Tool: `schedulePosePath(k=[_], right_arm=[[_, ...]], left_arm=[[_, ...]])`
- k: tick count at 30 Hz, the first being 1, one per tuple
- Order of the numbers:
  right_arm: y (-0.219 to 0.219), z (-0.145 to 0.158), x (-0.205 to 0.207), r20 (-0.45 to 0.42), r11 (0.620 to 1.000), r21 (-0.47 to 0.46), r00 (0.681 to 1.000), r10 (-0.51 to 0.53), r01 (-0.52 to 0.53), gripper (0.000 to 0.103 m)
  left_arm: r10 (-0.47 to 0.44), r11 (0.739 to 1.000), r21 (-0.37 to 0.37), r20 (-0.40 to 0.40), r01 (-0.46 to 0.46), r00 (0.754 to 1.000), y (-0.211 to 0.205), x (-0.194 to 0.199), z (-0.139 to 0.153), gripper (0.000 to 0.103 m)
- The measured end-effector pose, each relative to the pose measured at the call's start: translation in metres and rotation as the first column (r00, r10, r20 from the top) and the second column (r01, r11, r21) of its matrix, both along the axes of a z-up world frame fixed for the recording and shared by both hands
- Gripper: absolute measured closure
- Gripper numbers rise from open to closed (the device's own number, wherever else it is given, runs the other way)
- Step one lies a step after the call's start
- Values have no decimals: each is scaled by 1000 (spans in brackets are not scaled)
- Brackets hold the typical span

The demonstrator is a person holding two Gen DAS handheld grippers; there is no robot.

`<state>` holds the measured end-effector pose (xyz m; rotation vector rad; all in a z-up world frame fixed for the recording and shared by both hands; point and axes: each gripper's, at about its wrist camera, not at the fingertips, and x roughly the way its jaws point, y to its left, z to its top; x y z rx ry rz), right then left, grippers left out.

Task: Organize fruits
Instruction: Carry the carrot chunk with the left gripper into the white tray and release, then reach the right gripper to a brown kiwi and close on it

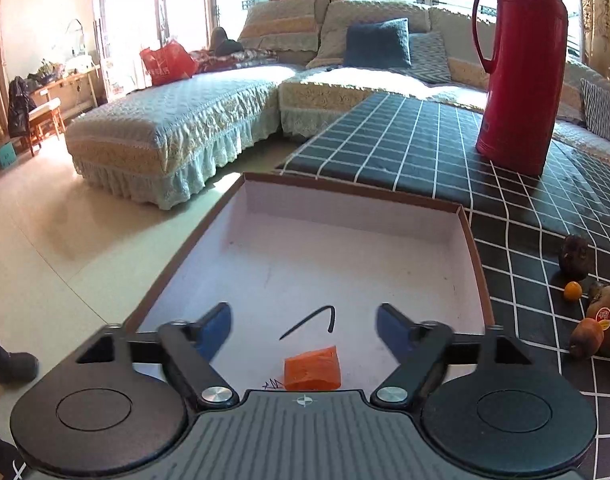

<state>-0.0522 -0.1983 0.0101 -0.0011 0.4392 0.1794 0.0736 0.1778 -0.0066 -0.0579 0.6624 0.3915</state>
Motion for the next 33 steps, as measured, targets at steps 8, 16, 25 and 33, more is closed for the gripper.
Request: schedulePosePath(k=[8, 16, 25, 33], right_arm=[[1, -1, 1, -5, 1000, -4, 1000, 1, -1, 15], [9, -8, 8, 4, 1000, -26, 1000, 9, -9, 0], [37, -9, 50, 27, 996, -69, 998, 51, -49, 0], [61, -43, 115, -80, 980, -183, 994, 69, -83, 0]], left_arm=[[-53, 998, 34, 40, 51, 998, -13, -12, 16, 6], [-167, 986, 38, 80, 165, 983, -45, -36, 34, 6], [-272, 962, 37, 84, 270, 959, -90, -89, 36, 6], [-290, 955, 84, 80, 283, 954, -94, -101, 32, 6]])
